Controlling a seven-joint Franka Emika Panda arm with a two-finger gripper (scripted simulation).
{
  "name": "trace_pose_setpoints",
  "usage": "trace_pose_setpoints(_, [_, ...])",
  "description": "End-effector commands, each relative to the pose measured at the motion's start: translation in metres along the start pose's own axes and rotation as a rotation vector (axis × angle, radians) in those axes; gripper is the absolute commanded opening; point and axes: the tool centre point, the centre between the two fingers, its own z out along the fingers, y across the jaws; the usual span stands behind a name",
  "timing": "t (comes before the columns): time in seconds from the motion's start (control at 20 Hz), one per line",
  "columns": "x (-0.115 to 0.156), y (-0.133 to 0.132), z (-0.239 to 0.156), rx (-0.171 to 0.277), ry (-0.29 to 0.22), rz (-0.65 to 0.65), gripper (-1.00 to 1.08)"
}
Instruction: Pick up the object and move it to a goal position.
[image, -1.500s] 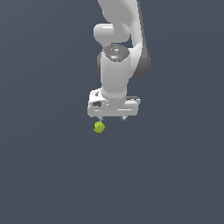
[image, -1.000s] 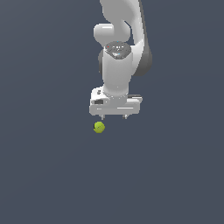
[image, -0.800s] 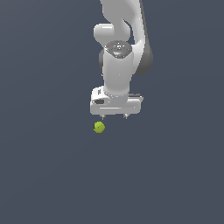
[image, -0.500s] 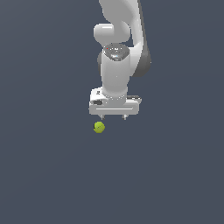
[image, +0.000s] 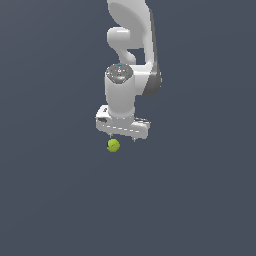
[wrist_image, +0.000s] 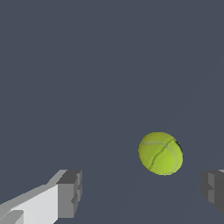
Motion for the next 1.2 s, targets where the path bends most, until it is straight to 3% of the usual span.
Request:
trace_pose_setpoints(0.0, [-0.003,0.013,0.014,0.002,-0.005,0.089,1.00])
trace_pose_setpoints(0.55, [-0.017,0.053,0.054,-0.002,-0.017,0.363,1.00])
trace_pose_setpoints(1.15, [-0.019,0.058,0.068,-0.004,-0.019,0.398,1.00])
